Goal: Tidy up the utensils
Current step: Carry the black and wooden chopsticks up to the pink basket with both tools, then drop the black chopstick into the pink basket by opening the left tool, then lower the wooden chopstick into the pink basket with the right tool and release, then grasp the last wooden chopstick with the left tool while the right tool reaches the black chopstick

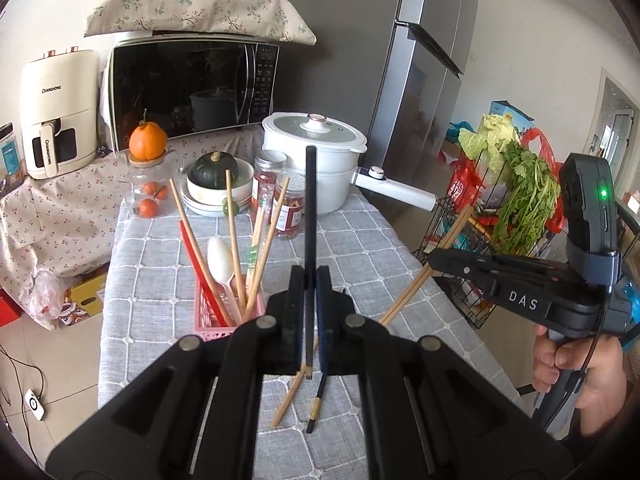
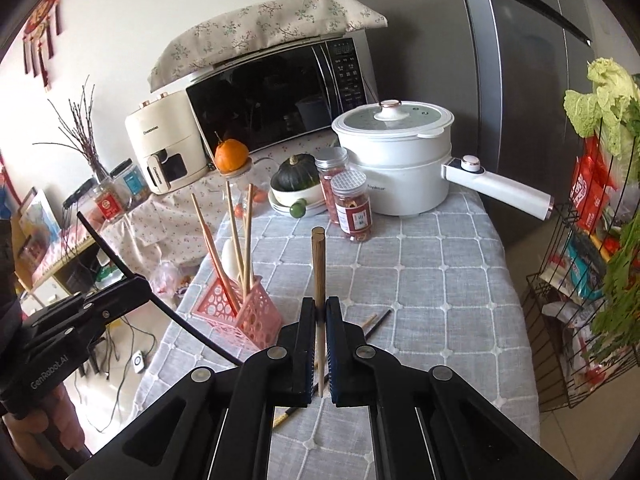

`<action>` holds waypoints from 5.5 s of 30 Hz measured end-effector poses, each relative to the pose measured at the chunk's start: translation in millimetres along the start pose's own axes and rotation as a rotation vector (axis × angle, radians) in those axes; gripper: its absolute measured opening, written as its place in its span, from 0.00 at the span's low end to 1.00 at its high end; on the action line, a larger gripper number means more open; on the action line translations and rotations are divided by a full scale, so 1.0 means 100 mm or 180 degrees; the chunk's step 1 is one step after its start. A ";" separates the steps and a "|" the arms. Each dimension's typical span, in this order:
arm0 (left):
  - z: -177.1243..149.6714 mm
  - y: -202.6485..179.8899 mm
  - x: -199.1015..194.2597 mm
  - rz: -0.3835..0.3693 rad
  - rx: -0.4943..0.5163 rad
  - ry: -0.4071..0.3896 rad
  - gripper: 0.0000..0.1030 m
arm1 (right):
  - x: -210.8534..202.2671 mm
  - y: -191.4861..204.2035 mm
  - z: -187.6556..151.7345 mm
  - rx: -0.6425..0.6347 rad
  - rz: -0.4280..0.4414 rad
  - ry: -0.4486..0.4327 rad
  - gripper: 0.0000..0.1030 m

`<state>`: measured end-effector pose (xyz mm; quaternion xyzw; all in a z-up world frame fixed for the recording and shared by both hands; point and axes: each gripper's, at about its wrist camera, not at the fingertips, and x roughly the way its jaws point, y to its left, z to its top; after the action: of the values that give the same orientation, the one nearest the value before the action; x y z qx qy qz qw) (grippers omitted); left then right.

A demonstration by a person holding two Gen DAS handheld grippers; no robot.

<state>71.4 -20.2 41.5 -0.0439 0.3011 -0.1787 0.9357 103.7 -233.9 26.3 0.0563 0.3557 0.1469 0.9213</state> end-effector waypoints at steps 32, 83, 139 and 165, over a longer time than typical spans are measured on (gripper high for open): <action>0.15 0.49 0.44 0.0777 -0.0004 -0.0292 0.06 | -0.26 0.40 0.25 -0.0023 0.0197 -0.0422 0.05; -0.49 0.79 0.29 0.0581 -0.0190 0.0788 0.82 | 0.32 0.47 0.30 0.0352 0.0134 -0.0514 0.71; -0.81 0.56 0.72 0.0531 -0.0033 0.1177 0.93 | 1.87 -0.54 -0.71 0.0566 -0.1294 0.1122 0.50; -0.73 -0.60 2.21 0.0561 0.0666 0.1768 0.39 | 1.09 -1.37 -0.76 0.1041 -0.0406 0.1268 0.49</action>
<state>177.3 -154.3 -127.5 0.1295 0.5280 -0.1320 0.8289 160.8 -330.4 -127.7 0.1519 0.5519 0.0373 0.8191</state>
